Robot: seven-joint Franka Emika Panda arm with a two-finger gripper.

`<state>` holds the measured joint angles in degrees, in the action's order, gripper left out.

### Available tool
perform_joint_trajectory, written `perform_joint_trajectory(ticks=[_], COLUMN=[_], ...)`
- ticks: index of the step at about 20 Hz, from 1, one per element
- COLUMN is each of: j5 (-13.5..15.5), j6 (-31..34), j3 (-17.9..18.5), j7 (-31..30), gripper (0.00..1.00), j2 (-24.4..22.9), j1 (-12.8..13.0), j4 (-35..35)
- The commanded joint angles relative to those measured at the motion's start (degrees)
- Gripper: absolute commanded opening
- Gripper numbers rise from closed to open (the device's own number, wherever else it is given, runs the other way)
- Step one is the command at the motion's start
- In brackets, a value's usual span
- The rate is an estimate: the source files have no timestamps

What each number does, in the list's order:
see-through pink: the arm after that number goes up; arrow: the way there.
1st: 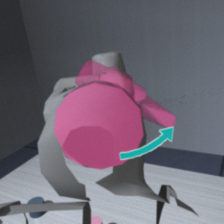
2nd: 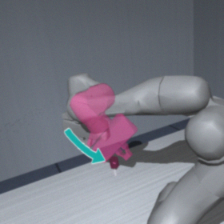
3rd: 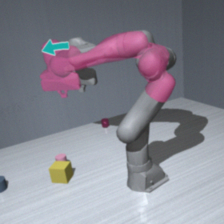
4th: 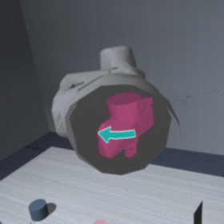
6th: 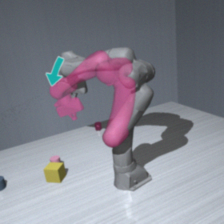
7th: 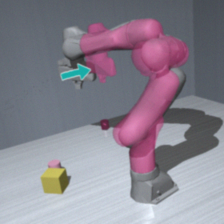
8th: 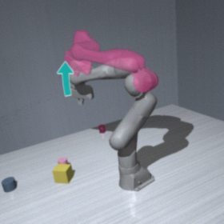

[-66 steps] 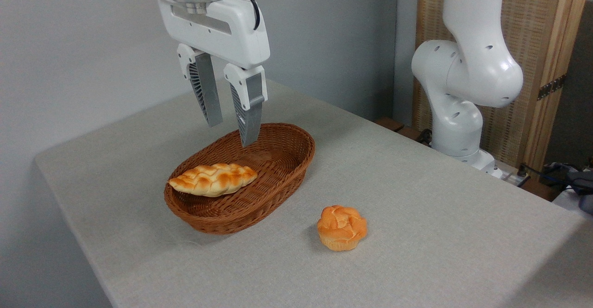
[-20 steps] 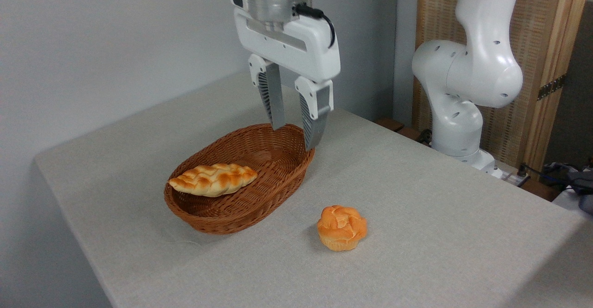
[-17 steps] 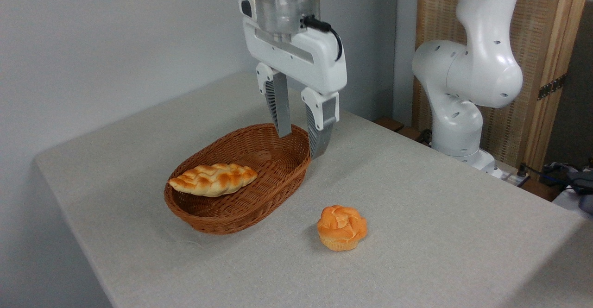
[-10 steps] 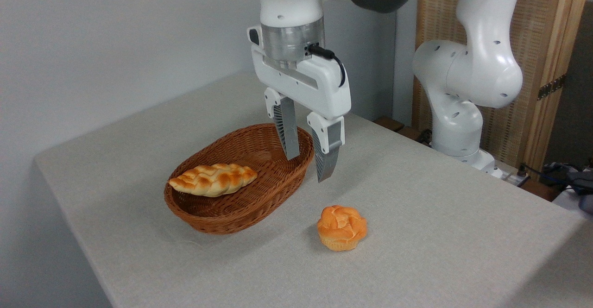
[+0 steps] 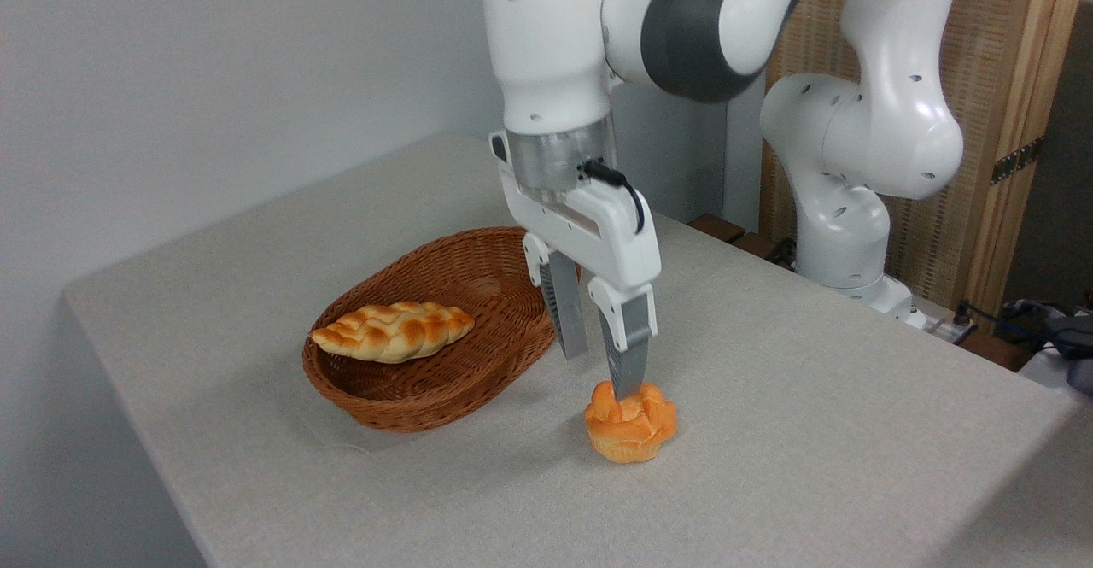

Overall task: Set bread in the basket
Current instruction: 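Close the gripper around the orange bun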

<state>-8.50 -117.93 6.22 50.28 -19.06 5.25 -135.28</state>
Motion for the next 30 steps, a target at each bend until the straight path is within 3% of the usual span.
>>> perform_joint_trajectory(ticks=[1,5,12,18,24,30], j5=[-3.4,-4.4,-4.5,-4.5,-4.5,-4.5], j6=[-6.9,-7.1,-7.1,-7.0,-6.9,-6.8], j3=[3.7,5.6,5.6,5.6,5.6,5.7], j7=[0.9,0.9,0.9,0.9,1.2,1.8], gripper=[1.00,1.00,0.99,0.53,0.43,0.43], j2=[0.6,1.1,2.2,2.2,2.2,2.2], j1=[1.1,2.7,2.7,3.3,3.5,3.5], j4=[-4.0,-4.3,-5.3,-5.4,-5.4,-5.4])
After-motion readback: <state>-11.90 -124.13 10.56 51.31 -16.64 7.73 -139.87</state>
